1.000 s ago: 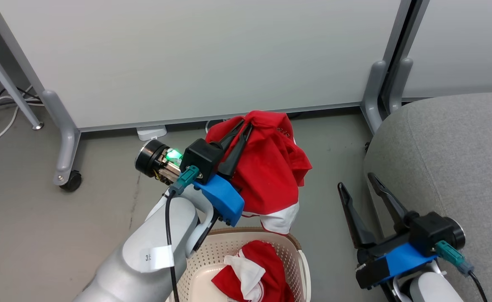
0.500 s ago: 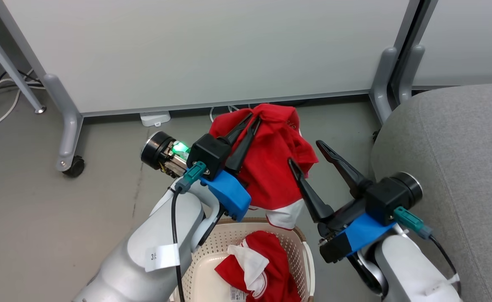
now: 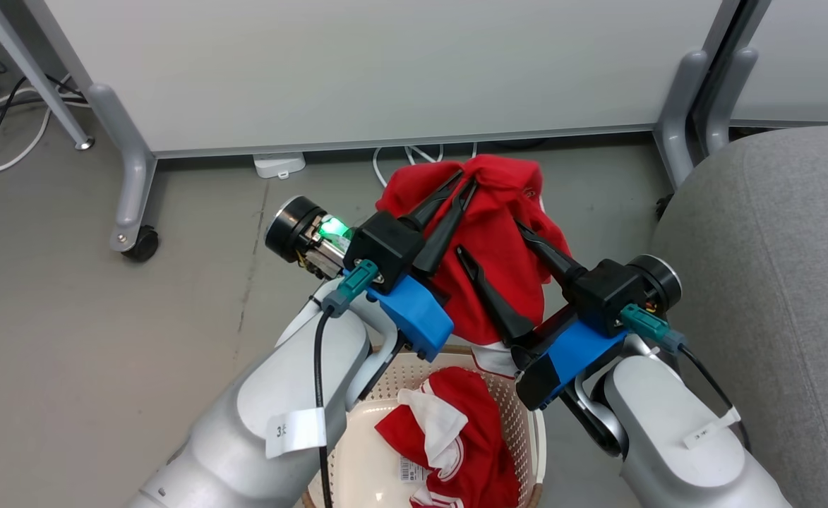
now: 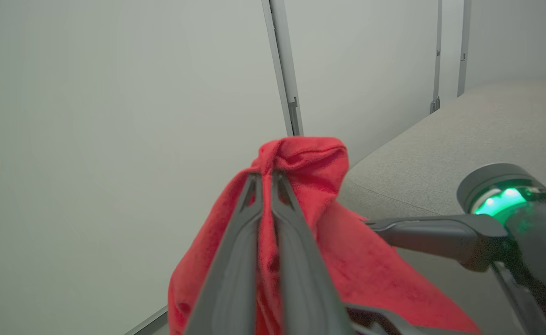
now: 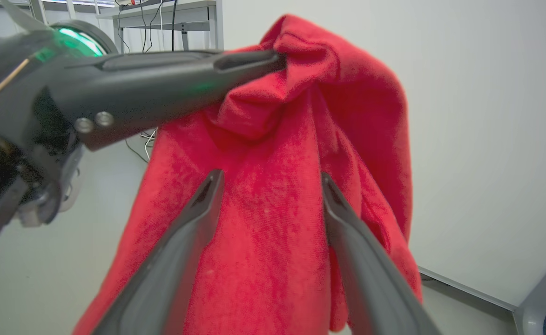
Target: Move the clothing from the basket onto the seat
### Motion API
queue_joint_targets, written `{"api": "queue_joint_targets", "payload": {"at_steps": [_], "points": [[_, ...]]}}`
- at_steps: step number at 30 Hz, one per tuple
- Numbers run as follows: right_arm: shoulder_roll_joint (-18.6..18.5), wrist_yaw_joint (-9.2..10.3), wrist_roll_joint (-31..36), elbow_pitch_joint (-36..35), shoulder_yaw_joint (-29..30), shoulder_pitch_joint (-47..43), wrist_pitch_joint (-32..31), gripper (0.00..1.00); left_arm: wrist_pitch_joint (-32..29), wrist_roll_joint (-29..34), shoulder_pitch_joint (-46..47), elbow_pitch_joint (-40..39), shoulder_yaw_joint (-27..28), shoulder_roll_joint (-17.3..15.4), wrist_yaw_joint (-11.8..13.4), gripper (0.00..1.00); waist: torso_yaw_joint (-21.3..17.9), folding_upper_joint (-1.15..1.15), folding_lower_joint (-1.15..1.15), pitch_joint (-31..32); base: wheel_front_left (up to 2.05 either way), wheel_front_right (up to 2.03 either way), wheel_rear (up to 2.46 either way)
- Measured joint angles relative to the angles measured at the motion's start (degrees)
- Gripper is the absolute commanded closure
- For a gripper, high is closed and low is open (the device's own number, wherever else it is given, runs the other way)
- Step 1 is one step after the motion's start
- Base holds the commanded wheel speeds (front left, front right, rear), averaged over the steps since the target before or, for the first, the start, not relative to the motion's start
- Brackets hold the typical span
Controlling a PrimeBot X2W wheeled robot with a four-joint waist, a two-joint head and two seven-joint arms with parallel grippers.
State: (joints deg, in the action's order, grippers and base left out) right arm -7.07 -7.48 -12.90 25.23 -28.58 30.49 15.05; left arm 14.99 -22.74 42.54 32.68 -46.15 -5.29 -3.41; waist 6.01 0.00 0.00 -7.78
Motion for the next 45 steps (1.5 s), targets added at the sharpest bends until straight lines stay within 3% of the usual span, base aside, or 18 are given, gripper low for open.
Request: {"api": "queue_joint_targets", "payload": {"at_steps": [7,8,9,10,41,42,43,45], "points": [[0.57,0.00,-1.03,4.85,-0.66,1.68,0.00,0.00,0.00,0.57,0.86,-0.93,-0.23,0.68,-0.26,1.00,1.08,0.00,0.00,-0.98,0.00,0.00,0.00],[0.71,0.00,-1.35,5.41,-0.79,1.92,0.00,0.30,0.00,0.59,0.86,-1.03,-0.25,0.81,-0.41,1.00,1.20,0.00,0.00,-1.03,0.00,0.00,0.00],[0.85,0.00,-1.86,5.99,-1.04,2.16,0.00,0.78,0.00,0.64,0.86,-1.10,-0.25,0.91,-0.48,1.00,1.31,0.00,0.00,-1.08,0.00,0.00,0.00],[0.94,0.00,-2.38,6.48,-1.34,2.29,0.00,1.00,0.00,0.65,0.88,-1.18,-0.24,0.99,-0.49,1.00,1.40,0.00,0.00,-1.13,0.00,0.00,0.00],[0.34,0.00,-4.50,7.17,-4.16,3.58,0.00,1.00,0.00,2.46,0.71,-0.64,1.64,1.52,-1.43,1.00,1.13,0.00,0.00,-0.81,0.00,0.00,0.00],[0.32,0.00,-4.50,7.17,-4.20,3.58,0.00,1.00,0.00,2.52,0.65,-0.65,1.88,1.54,-1.32,0.85,1.12,0.00,0.00,-0.80,0.00,0.00,0.00],[0.31,0.00,-4.52,7.17,-4.21,3.58,0.00,1.00,0.00,2.60,0.62,-0.65,2.09,1.54,-1.15,0.00,1.11,0.00,0.00,-0.79,0.00,0.00,0.00],[0.30,0.00,-4.59,7.19,-4.26,3.58,0.00,1.00,0.01,2.66,0.58,-0.76,2.48,1.56,-1.09,0.00,1.09,0.00,0.00,-0.77,0.00,0.00,0.00]]}}
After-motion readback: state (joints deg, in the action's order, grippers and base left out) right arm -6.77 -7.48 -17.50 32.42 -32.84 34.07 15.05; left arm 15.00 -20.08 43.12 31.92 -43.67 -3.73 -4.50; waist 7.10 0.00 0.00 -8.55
